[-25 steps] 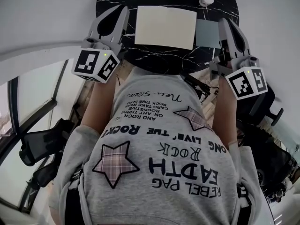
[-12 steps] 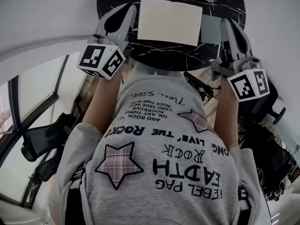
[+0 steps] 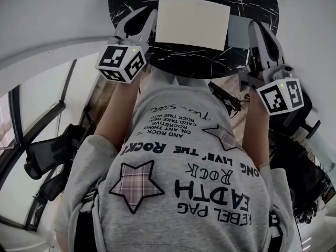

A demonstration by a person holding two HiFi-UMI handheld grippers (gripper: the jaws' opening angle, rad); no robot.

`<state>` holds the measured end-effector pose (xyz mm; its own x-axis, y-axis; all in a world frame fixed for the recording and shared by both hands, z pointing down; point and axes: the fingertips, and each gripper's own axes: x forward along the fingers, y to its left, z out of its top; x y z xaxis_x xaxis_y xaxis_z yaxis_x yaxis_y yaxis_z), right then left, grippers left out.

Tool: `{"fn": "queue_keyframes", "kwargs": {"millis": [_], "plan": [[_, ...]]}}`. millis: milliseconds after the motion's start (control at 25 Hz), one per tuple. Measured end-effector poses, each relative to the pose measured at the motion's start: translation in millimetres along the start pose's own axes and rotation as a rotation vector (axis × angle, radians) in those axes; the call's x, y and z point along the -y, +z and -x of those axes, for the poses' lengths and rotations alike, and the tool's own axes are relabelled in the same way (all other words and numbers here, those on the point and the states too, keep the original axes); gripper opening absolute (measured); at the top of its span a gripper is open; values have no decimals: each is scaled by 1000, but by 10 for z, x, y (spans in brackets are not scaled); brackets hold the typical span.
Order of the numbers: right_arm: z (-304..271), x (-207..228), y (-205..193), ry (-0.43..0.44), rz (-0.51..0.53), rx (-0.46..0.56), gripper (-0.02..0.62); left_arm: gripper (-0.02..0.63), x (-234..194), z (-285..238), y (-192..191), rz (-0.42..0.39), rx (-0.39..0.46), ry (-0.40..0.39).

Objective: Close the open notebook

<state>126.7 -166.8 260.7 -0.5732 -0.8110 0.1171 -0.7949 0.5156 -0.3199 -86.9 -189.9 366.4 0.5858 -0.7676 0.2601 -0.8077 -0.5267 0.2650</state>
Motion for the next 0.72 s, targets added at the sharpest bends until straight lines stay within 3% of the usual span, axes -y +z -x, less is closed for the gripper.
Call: {"fn": "queue_keyframes", "kwargs": {"millis": [360,720], "plan": [[-67,8,-105,9,-8,-27,12,63,-120,-182,-515,48,-123,8],[-89,32,-151,-5,-10,-38,12,86,-323,-242,-1249,111,-272,64]]}}
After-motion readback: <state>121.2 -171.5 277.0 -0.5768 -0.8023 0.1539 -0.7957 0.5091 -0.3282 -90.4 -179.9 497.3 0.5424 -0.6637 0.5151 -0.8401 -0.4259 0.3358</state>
